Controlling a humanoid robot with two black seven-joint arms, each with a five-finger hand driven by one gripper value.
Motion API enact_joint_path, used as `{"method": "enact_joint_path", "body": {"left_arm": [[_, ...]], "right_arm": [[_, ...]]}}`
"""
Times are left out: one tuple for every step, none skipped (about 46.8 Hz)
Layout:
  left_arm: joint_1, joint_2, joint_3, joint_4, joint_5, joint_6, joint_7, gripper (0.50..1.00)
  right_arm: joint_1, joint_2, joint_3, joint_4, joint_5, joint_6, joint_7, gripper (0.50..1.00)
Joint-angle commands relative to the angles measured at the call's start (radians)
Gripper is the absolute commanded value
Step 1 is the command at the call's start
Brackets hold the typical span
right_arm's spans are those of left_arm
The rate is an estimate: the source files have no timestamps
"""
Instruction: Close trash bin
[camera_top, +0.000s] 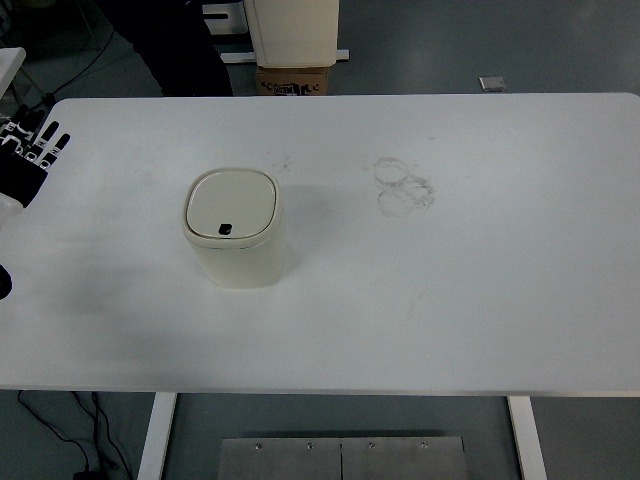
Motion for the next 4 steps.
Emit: {"method": "enact_joint_path", "body": {"left_arm": [[0.008,0.004,0.000,0.002,0.000,0.001,0.000,1.000],[0.011,0.006,0.000,0.000,0.000,0.000,0.000,1.000],[0.011,0.006,0.000,0.002,0.000,0.000,0.000,1.000],[0.011,0.006,0.000,0.002,0.000,0.000,0.000,1.000]], "right_arm": [[0.000,0.000,0.000,0.001,0.001,0.001,0.000,0.991],[0.000,0.000,0.000,0.001,0.001,0.001,0.000,0.991],[-0.001,0.000,0.000,0.001,0.001,0.001,0.000,0.991],[-0.002,0.000,0.000,0.001,0.002,0.001,0.003,0.991]]}}
